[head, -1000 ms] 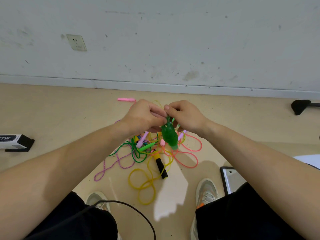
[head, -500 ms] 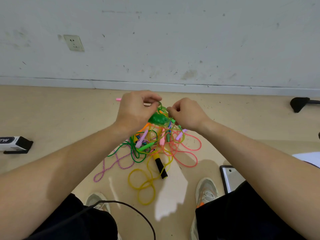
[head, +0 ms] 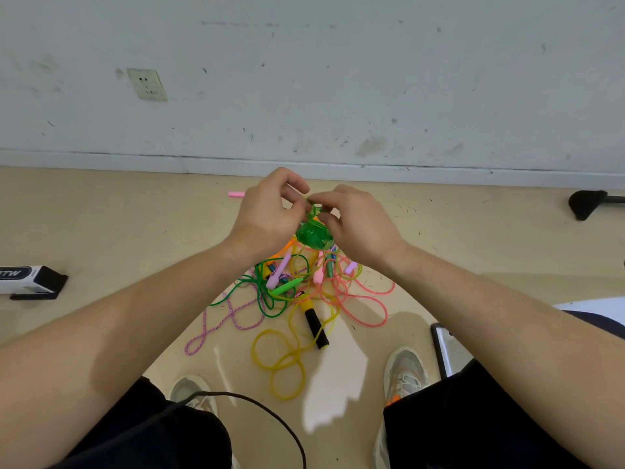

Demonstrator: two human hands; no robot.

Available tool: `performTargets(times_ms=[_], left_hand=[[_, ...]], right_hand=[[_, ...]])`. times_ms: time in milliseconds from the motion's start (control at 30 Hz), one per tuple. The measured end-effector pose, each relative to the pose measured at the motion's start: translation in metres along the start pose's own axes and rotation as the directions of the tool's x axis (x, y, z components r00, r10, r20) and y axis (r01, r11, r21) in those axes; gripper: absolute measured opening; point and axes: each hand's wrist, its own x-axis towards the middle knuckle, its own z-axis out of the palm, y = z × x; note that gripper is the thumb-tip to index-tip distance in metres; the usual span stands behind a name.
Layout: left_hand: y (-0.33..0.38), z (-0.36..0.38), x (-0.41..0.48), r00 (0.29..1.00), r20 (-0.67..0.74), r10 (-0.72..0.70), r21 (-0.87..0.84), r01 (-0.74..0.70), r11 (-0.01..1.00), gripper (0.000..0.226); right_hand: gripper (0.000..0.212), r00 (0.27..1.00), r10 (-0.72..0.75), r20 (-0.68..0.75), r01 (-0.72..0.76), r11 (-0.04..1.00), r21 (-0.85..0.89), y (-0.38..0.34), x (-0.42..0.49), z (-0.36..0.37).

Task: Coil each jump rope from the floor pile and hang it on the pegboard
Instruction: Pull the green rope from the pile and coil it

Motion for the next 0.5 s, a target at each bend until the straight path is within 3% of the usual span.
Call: performTargets(times_ms=[100, 233, 367, 500], left_hand=[[0.003, -0.002, 0.0, 0.998, 0.018, -0.054, -0.07, 0.055, 0.996, 0.018], [0.008, -0.006, 0.0, 0.993, 0.038, -0.112, -0.162, 0.117, 0.98, 0.016], [0.007, -0.006, 0.0, 0.983, 0.107, -0.146, -0.163, 0.162, 0.973, 0.016], [0.005, -0.006, -0.002, 0.974, 0.185, -0.134, -0.161, 0.165, 0.973, 0.019]], right_hand=[[0.025, 0.998, -0.026, 0.061, 0.025, 1.0, 0.015, 0.002, 0.002, -0.002], [0.033, 0.986, -0.039, 0.159, 0.048, 0.997, -0.054, 0.004, 0.0, -0.001], [0.028, 0.977, -0.027, 0.214, 0.06, 0.987, -0.149, 0.004, -0.003, 0.011], [0.036, 0.976, 0.001, 0.219, 0.042, 0.981, -0.191, 0.006, -0.005, 0.013]])
